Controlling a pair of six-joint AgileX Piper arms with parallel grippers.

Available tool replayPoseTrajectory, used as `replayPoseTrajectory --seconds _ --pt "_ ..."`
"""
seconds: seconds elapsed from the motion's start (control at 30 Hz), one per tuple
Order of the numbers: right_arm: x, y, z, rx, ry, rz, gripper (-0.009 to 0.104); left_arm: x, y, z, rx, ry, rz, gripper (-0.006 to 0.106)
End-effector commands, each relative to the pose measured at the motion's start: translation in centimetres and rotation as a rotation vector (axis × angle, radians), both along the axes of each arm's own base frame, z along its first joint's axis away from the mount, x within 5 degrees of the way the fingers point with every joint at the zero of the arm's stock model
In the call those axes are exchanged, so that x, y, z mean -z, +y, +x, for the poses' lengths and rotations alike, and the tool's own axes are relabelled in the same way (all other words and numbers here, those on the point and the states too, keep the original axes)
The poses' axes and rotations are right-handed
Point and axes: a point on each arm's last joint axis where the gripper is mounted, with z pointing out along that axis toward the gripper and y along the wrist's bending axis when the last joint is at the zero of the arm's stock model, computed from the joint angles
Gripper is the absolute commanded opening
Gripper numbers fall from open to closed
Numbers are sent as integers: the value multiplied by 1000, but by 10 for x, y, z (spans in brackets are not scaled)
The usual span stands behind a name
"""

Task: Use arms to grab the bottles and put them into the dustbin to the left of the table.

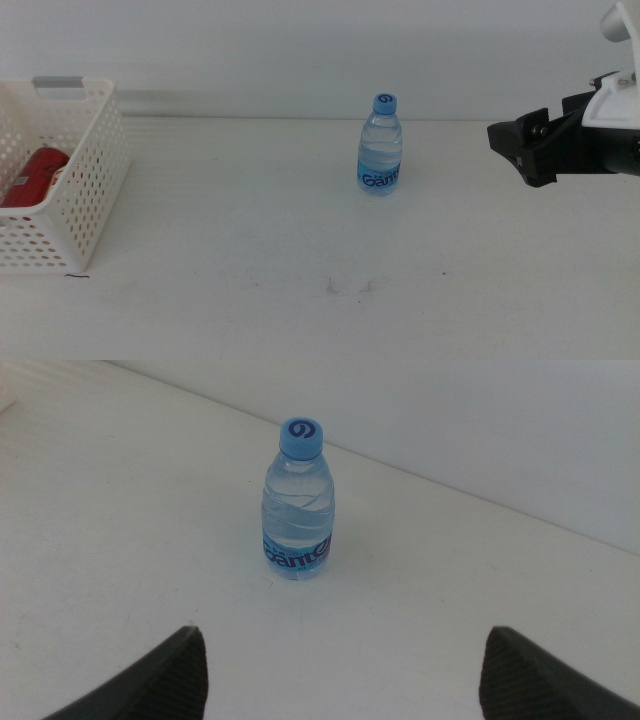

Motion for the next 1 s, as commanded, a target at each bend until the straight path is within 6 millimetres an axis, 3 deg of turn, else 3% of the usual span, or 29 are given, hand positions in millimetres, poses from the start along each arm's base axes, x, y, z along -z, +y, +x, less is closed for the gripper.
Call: replayPoseTrajectory --seconds 0.0,0.2,0.3,0.4,0.47,0.57,0.67,0.77,0.97 --pt "-1 0 -1 -7 -13 -7 88 -6 0 -2 -7 -41 -20 94" --pt "-1 0 -1 -7 -13 -7 88 -10 -3 -1 -6 -60 -73 94" --pt "-1 0 -1 -7 -13 -7 88 3 -3 11 -109 -36 0 94" --pt "-1 0 -1 -7 -13 -7 88 28 -19 21 -154 -9 -52 94" --pt "-1 0 -1 -7 -13 -7 88 55 -33 27 -174 -98 -69 94" --pt "-1 0 -1 -7 -13 -7 88 116 -54 34 -147 -336 -57 94" --pt "-1 0 -1 -7 -13 -7 88 173 -66 34 -100 -516 -197 94" --pt "-1 0 -1 -7 -13 -7 88 224 -71 40 -106 -458 -259 94" --pt "-1 0 -1 -7 -13 -7 88 303 -94 71 -118 -291 -198 94"
